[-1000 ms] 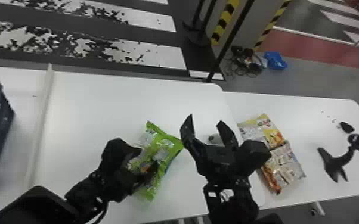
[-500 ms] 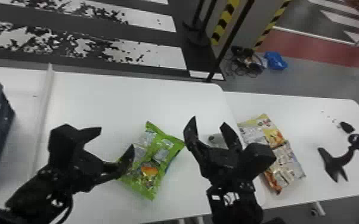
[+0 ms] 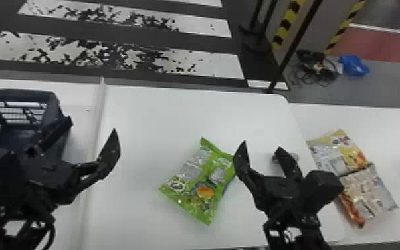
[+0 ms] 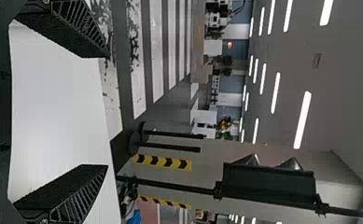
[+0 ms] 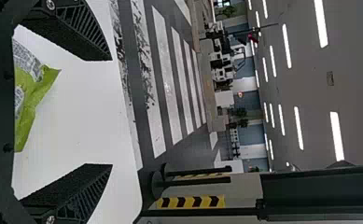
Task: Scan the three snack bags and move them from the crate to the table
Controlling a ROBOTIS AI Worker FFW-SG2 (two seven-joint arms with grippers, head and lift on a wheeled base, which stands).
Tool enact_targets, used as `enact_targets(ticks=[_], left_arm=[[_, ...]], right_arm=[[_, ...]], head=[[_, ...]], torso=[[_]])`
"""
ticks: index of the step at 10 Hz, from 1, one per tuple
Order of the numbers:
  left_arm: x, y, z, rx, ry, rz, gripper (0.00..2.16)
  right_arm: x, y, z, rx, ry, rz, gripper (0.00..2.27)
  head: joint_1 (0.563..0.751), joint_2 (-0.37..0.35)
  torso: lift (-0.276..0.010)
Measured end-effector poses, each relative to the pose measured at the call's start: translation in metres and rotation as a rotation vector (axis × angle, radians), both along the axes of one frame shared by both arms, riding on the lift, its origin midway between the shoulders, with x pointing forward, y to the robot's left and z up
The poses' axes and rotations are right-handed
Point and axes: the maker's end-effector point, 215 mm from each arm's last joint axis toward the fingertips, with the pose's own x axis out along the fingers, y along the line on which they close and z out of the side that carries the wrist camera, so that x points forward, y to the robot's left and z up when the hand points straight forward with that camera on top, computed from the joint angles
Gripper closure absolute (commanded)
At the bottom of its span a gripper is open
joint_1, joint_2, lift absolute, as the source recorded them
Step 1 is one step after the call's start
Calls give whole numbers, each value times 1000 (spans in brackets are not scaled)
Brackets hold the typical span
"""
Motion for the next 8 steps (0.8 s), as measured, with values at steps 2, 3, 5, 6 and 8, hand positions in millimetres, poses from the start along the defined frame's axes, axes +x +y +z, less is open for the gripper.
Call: enact_targets(ticks=[2, 3, 5, 6, 8], left_arm=[[-7, 37, 7, -2, -40, 87, 26], [-11, 49, 5, 2, -42, 111, 26], [-14, 60, -4, 12, -35, 130, 26], [-15, 63, -8, 14, -30, 133, 26], [-14, 65, -16, 17, -22, 134, 26]], right_arm=[[-6, 37, -19, 31, 38, 91, 1690], [-13, 59, -34, 53, 83, 144, 2206], [-31, 102, -64, 105, 173, 246, 2243], [-41, 122, -78, 127, 206, 280, 2243], [-57, 153, -99, 152, 258, 331, 2243]], head=[[695, -23], [695, 31], [695, 129], [695, 164], [695, 211]], torso=[[-62], [-62], [-62], [-62], [-62]])
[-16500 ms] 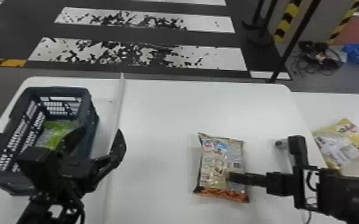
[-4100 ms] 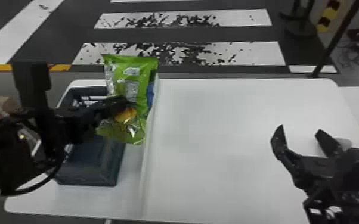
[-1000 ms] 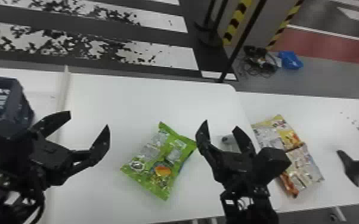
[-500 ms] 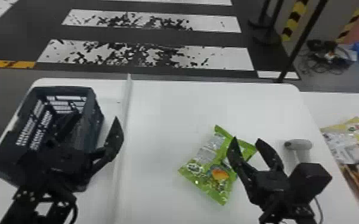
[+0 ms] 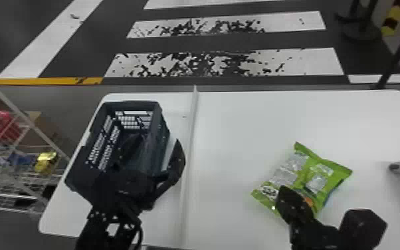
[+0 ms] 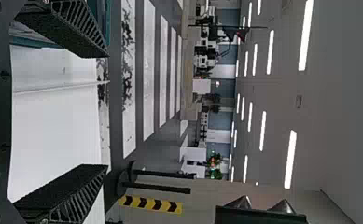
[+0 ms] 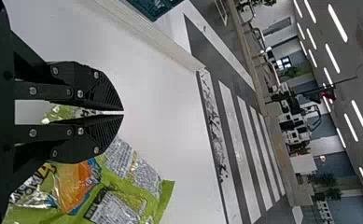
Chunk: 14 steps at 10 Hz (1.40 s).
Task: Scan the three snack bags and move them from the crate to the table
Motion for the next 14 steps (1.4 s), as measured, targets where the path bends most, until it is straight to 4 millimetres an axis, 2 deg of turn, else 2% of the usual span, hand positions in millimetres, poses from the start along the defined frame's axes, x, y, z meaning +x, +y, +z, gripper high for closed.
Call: enact_targets(ticks=[2, 4, 5, 6, 8, 10, 12, 13, 14], left_arm=[[3, -2, -8, -3, 10, -6, 26], [5, -7, -10, -7, 13, -17, 26], [6, -7, -11, -6, 14, -19, 26], [7, -8, -13, -6, 16, -20, 26], [7, -14, -15, -9, 20, -31, 26], [7, -15, -17, -10, 23, -32, 26], [8, -16, -17, -13, 23, -33, 26], [8, -17, -18, -14, 25, -34, 26], [9, -14, -22, -15, 31, -29, 26]], right_arm=[[-14, 20, -17, 11, 42, 37, 2243], [-22, 26, -42, 17, 94, 49, 2240], [-22, 20, -54, 18, 120, 37, 2240], [-22, 7, -68, 16, 148, 10, 2240], [-19, -26, -81, 2, 168, -49, 2240], [-18, -63, -83, 9, 177, -121, 2240], [-18, -80, -73, 17, 174, -151, 2240], [-25, -74, -66, 40, 191, -117, 2240], [-32, -63, -48, 74, 200, -73, 2240]], head=[[695, 243], [695, 256], [695, 248], [695, 228], [695, 180], [695, 113], [695, 76], [695, 78], [695, 100]], torso=[[-62], [-62], [-62], [-62], [-62], [-62], [-62], [-62], [-62]])
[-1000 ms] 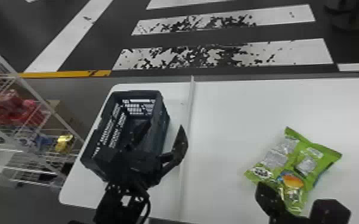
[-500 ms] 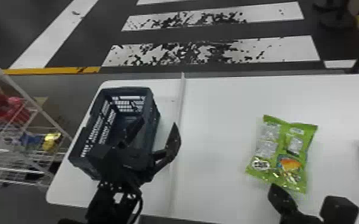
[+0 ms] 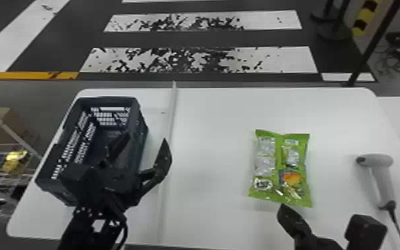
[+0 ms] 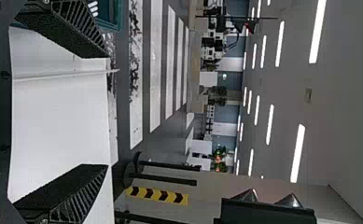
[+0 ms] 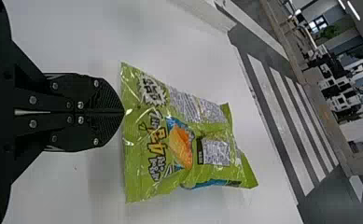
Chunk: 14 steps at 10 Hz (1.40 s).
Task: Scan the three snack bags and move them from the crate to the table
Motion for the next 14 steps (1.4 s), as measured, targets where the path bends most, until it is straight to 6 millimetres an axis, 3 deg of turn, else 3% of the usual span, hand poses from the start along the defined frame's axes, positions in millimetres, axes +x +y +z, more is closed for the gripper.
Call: enact_targets(ticks=[2, 4, 6, 8, 10, 14], left_arm=[[1, 3, -3, -9, 6, 5, 26], [2, 2, -1, -10, 2, 2, 26], [5, 0, 0, -6, 5, -3, 26], [12, -6, -3, -1, 23, -20, 26], [15, -12, -7, 3, 35, -36, 26], [16, -11, -13, 5, 44, -37, 26]], right_arm=[[24, -1, 44, 14, -73, 8, 2240], [70, -15, 59, -38, -142, 4, 2240], [112, -32, 51, -98, -187, -7, 2240], [141, -52, 37, -145, -211, -36, 2240], [152, -55, 24, -136, -223, -42, 2240], [158, -37, 13, -122, -241, -25, 2240]], head=[[695, 109], [695, 80], [695, 54], [695, 22], [695, 0], [695, 23]], torso=[[-62], [-62], [-62], [-62], [-62], [-62]])
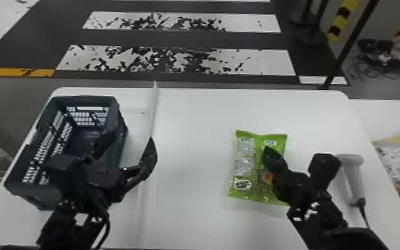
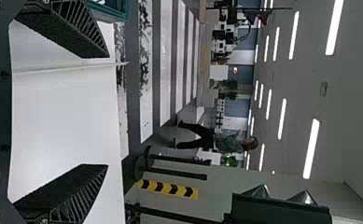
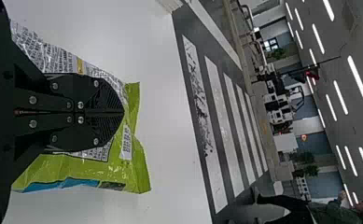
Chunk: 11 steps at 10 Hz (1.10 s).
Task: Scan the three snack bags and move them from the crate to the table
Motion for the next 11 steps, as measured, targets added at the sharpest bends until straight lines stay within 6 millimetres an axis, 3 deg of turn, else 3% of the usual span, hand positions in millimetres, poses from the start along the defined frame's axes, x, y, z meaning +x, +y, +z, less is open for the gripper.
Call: enact_targets(ticks=[4, 6, 8, 11], left_arm=[[-1, -4, -3, -5, 4, -12, 26], [-1, -4, -4, -7, 5, -12, 26], [-1, -5, -3, -9, 3, -16, 26], [-2, -8, -4, -11, 3, -21, 26]], right_arm=[[-20, 10, -45, -28, 74, 36, 2240], [-30, 8, -53, -27, 68, 68, 2240], [-43, -4, -54, -14, 55, 96, 2240], [-56, -46, -55, -23, 41, 70, 2240]], head=[[695, 32], [695, 31], [695, 20], [695, -34]], torso=[[-62], [-62], [-62], [-62]])
